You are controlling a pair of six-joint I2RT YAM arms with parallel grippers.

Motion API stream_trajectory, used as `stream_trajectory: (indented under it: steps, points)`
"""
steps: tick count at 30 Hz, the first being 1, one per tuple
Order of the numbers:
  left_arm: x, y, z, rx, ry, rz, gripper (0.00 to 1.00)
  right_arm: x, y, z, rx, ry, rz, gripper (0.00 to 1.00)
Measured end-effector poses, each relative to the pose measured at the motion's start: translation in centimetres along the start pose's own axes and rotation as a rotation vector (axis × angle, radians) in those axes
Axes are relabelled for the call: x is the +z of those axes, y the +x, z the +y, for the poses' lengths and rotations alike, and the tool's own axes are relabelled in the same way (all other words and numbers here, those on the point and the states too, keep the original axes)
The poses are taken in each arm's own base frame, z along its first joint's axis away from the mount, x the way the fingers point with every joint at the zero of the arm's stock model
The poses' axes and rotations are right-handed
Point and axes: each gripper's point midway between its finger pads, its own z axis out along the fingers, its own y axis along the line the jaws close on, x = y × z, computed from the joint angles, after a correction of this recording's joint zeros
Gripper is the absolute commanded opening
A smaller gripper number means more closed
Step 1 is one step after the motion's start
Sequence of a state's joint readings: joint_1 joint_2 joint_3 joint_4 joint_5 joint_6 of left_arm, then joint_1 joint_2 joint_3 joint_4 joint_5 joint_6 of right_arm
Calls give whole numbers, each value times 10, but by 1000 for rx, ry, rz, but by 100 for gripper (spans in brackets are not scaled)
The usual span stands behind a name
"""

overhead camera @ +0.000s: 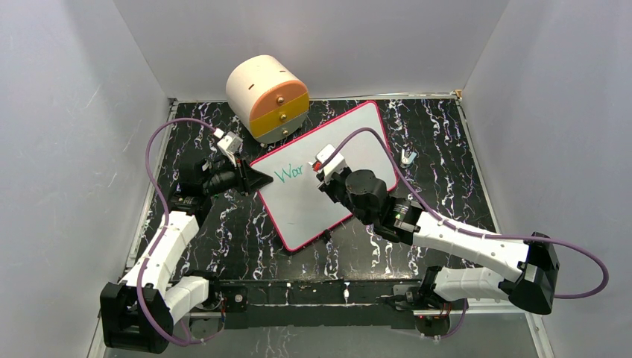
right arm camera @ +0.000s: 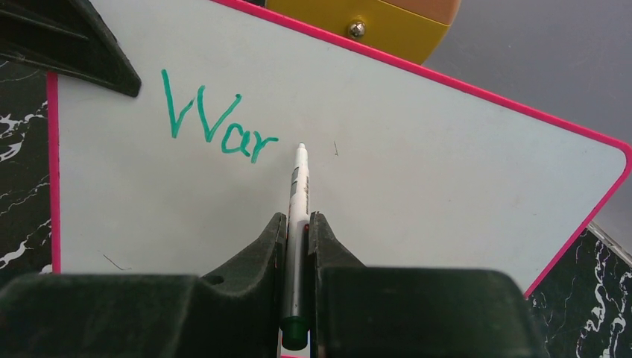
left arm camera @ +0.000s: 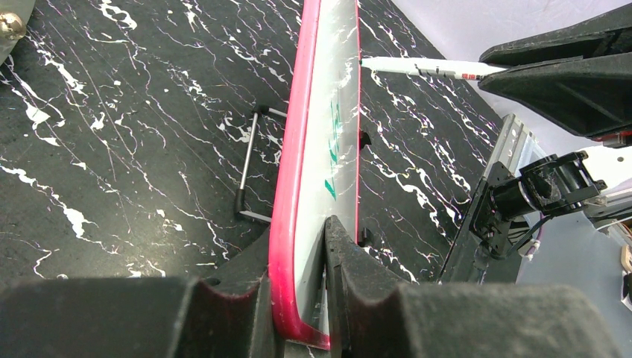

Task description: Write a sentence on the whiteboard

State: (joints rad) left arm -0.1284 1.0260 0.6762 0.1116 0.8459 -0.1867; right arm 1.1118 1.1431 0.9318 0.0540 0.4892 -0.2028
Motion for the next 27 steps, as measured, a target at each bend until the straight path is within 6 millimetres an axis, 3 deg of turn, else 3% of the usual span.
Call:
stream_trajectory:
  steps: [27]
  points:
    - [0,0,0,0,0,1,0,8,7,12,5,-44,2,0]
